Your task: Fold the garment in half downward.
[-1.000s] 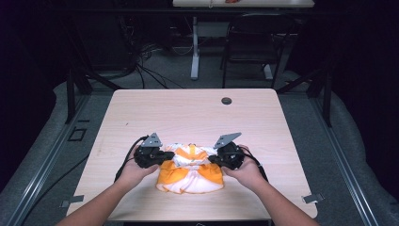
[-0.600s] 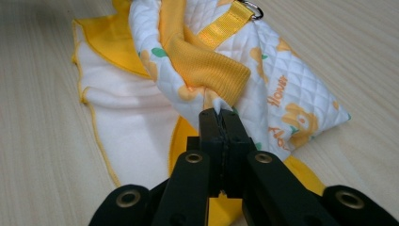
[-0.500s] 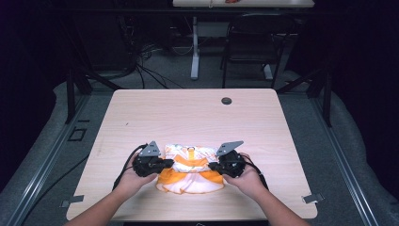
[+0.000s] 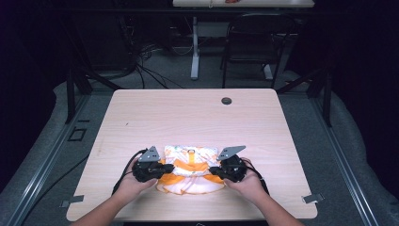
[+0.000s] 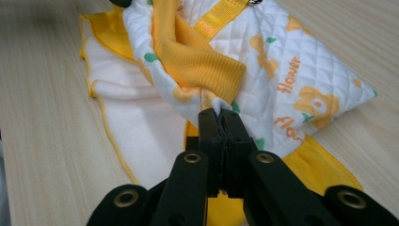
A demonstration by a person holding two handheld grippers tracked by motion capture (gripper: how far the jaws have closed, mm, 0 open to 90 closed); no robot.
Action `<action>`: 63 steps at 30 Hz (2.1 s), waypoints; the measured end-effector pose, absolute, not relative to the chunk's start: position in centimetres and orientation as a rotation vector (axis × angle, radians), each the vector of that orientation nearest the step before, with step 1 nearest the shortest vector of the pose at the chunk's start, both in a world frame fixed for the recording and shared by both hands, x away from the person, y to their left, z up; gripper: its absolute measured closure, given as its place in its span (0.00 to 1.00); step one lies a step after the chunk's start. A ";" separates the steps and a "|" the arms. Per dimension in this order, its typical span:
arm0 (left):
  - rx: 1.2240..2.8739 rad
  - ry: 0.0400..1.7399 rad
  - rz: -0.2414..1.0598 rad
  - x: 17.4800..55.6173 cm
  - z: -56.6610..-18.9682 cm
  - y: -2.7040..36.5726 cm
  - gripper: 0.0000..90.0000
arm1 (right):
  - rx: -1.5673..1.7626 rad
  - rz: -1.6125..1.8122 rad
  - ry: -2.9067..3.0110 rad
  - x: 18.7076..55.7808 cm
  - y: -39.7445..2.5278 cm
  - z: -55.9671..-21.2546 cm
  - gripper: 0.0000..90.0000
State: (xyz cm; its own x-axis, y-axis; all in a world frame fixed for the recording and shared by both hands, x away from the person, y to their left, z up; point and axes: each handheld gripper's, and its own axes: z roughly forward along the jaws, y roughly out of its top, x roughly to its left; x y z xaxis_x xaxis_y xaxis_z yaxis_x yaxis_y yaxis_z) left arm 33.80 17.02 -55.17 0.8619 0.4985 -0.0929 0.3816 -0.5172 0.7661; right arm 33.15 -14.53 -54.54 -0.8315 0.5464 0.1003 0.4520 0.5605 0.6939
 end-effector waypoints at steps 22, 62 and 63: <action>2.094 0.767 0.215 36.8 -52.9 17.3 0.67 | 0.926 1.176 2.541 34.9 -14.9 -52.3 0.75; 2.216 0.598 0.146 32.6 -56.9 16.9 0.51 | 0.808 1.046 2.665 32.0 -13.4 -56.1 0.62; 2.215 0.597 0.146 32.6 -57.0 17.0 0.51 | 0.807 1.045 2.669 32.0 -13.5 -56.2 0.62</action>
